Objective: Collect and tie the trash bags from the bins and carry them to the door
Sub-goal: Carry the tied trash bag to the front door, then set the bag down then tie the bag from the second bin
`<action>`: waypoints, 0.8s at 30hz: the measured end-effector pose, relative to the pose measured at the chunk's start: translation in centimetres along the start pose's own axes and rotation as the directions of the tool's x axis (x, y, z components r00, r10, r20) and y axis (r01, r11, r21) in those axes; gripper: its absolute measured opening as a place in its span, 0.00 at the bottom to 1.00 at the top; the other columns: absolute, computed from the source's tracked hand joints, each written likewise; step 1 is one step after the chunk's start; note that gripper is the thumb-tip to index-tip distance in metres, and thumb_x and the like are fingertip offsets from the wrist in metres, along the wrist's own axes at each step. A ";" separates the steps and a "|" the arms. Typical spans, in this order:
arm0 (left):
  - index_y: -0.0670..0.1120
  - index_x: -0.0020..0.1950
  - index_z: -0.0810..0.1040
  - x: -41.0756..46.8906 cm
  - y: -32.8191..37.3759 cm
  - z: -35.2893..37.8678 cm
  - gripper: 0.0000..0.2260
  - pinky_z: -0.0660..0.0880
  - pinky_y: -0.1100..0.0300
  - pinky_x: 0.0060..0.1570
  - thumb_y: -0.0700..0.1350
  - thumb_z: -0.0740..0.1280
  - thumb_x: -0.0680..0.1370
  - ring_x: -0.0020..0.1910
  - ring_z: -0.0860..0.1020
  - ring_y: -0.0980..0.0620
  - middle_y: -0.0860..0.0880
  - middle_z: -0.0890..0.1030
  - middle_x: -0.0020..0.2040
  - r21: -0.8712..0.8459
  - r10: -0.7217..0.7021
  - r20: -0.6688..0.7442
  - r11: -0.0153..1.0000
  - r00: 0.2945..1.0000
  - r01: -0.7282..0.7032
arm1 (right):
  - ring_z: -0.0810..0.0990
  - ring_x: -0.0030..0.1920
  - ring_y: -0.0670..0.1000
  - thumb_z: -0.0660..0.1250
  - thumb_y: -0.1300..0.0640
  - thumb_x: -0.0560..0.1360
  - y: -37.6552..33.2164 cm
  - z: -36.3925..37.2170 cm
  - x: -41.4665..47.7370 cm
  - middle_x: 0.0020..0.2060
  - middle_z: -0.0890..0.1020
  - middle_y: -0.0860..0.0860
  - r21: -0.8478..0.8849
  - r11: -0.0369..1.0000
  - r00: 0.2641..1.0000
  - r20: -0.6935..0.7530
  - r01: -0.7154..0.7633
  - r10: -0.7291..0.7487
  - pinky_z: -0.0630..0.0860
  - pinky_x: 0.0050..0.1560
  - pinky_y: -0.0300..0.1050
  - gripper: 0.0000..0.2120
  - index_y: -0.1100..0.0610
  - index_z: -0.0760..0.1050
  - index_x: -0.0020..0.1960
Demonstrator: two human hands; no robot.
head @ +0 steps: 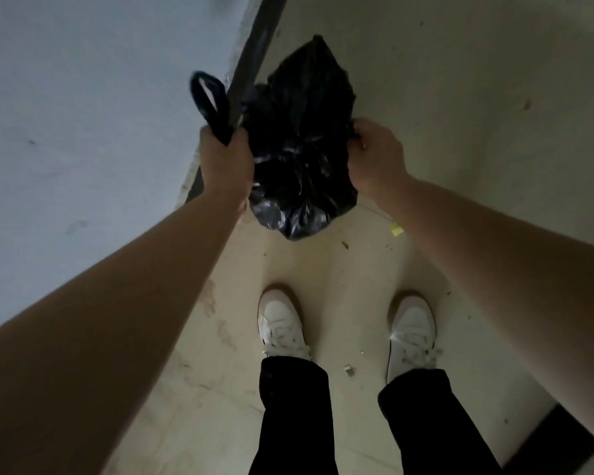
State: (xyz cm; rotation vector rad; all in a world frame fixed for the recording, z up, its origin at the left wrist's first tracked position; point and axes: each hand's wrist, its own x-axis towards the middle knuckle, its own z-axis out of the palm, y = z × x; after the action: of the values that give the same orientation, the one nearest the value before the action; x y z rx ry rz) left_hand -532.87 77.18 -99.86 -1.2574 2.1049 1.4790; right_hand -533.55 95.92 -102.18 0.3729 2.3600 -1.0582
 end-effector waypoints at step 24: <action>0.43 0.75 0.66 -25.8 42.3 -12.6 0.24 0.66 0.45 0.70 0.55 0.50 0.84 0.74 0.66 0.41 0.40 0.66 0.76 0.670 0.851 0.243 0.199 0.465 -0.715 | 0.61 0.76 0.60 0.50 0.43 0.83 -29.5 -39.9 -14.4 0.79 0.55 0.58 -0.539 0.784 0.782 -0.327 0.306 -0.531 0.64 0.72 0.57 0.29 0.52 0.49 0.80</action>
State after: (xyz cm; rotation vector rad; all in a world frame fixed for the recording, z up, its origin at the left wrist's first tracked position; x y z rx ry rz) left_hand -547.47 83.10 -51.24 0.1363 3.2147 0.4923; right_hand -548.63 106.11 -53.87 -0.1344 3.1388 -0.5722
